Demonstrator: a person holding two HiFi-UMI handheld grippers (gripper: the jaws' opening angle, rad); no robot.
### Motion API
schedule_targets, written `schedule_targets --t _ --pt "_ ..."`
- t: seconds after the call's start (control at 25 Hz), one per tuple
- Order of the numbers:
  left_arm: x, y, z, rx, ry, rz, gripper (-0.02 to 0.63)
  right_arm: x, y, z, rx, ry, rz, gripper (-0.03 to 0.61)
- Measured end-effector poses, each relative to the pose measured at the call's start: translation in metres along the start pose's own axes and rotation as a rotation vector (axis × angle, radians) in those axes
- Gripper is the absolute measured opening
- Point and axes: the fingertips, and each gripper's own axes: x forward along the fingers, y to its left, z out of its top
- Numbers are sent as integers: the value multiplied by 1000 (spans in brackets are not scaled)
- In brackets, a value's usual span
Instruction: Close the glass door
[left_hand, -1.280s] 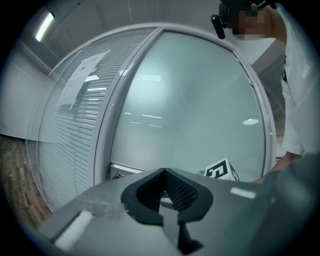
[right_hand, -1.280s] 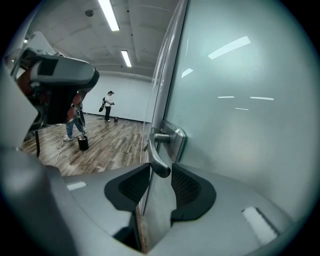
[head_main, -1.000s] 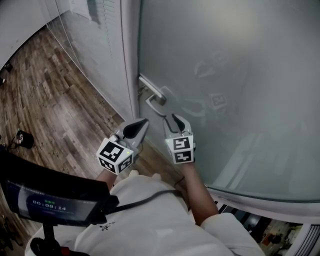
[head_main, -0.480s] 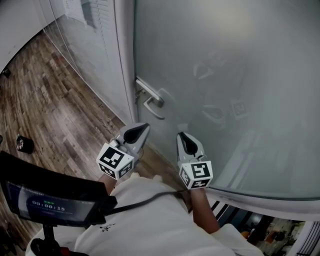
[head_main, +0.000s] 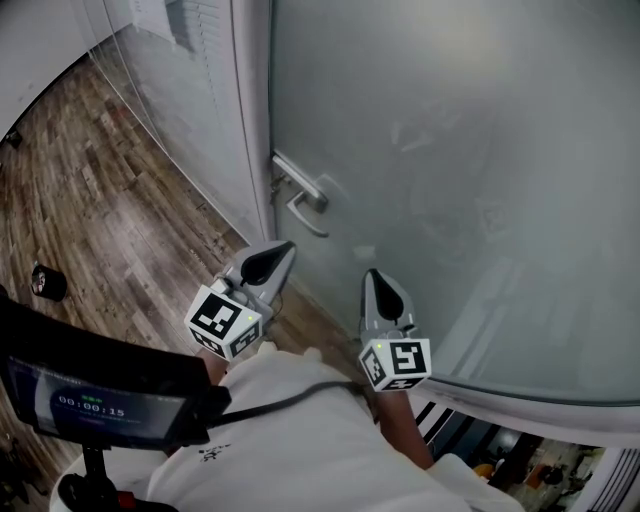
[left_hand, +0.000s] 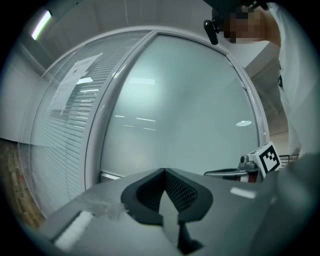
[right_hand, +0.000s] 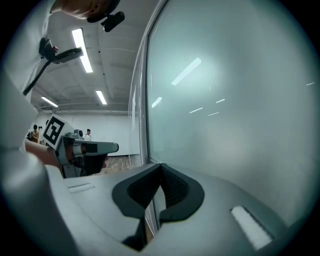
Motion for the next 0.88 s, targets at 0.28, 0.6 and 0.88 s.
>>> schedule_targets --t 0.28,0.6,0.88 --pt "-2 6 2 -9 -11 26 1 6 2 -3 -4 26 29 9" --pt "-6 6 -6 -11 3 32 0 8 4 -13 5 51 29 8" --pt "-8 9 -9 -11 5 26 0 9 2 -14 -4 54 10 8"
